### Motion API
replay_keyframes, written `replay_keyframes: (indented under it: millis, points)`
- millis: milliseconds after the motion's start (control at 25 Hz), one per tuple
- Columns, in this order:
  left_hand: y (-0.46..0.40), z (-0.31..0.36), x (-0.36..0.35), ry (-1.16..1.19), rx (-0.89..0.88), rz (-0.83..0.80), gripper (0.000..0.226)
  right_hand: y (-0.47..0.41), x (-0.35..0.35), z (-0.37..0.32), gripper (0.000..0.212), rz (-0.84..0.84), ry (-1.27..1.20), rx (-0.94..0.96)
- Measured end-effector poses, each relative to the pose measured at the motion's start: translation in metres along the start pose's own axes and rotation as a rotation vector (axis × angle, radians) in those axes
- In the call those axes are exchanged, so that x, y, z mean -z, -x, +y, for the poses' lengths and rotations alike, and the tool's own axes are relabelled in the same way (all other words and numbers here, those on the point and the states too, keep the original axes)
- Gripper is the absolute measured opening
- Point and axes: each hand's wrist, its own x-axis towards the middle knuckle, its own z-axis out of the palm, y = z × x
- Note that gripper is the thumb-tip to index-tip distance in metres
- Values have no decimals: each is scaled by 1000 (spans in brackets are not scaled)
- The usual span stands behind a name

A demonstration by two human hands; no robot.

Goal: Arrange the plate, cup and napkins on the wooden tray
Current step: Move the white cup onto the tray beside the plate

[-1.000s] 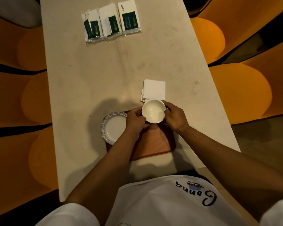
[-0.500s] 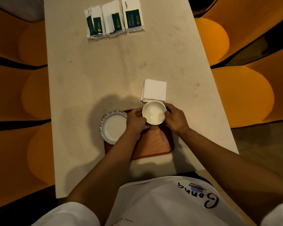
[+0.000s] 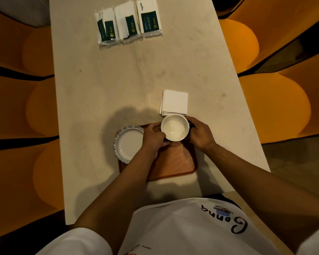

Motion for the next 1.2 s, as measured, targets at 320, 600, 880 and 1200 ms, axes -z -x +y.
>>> replay_keyframes:
  millis: [320, 600, 880, 1200]
  points:
    - [-38, 32, 15, -273, -86, 236, 23, -48, 29, 10, 28, 184, -183, -335]
    - [-92, 85, -2, -444, -133, 180, 35, -111, 37, -8, 19, 56, -335, -552]
    - [-97, 86, -18, -409, -65, 164, 42, -123, 38, -11, 20, -26, -422, -644]
    - [-98, 85, -28, -345, -33, 77, 29, -125, 25, -20, 15, -38, -527, -632]
